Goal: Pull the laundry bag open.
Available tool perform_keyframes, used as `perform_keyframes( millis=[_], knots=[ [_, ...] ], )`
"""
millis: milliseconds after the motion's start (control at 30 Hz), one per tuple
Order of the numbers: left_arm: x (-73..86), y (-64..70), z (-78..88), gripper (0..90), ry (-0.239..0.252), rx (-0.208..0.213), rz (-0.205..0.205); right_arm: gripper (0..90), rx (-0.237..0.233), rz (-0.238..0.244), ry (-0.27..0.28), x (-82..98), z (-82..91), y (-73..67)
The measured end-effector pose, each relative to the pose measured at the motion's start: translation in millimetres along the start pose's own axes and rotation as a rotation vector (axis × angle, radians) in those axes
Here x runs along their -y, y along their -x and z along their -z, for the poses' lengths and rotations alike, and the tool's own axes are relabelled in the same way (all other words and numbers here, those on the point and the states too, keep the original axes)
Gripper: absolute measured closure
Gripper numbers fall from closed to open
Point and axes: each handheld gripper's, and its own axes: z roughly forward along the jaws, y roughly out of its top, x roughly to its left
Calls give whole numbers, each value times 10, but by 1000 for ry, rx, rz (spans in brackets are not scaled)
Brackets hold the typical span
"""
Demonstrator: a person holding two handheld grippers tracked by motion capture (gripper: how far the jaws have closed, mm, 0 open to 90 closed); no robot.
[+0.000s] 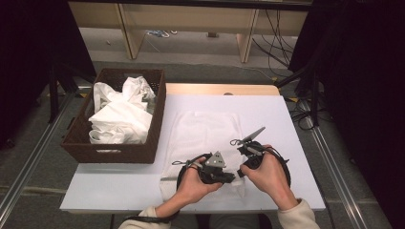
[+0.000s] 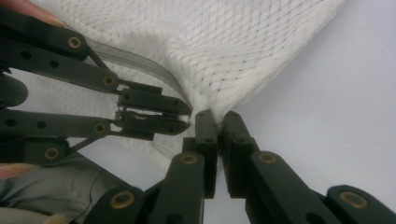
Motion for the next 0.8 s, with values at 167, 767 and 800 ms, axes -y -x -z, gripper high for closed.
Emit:
perform_keyframes(
  millis=[167, 767, 800],
  knots=[
    [-30, 22, 29, 862, -1, 7, 18, 870, -2, 8, 7, 3, 3, 17],
    [-24, 28, 61, 861, -31, 11, 19, 871, -28, 14, -9, -1, -43, 36],
    [-23, 21, 68, 861, -42, 3, 5, 871, -25, 6, -17, -3, -46, 33]
  ],
)
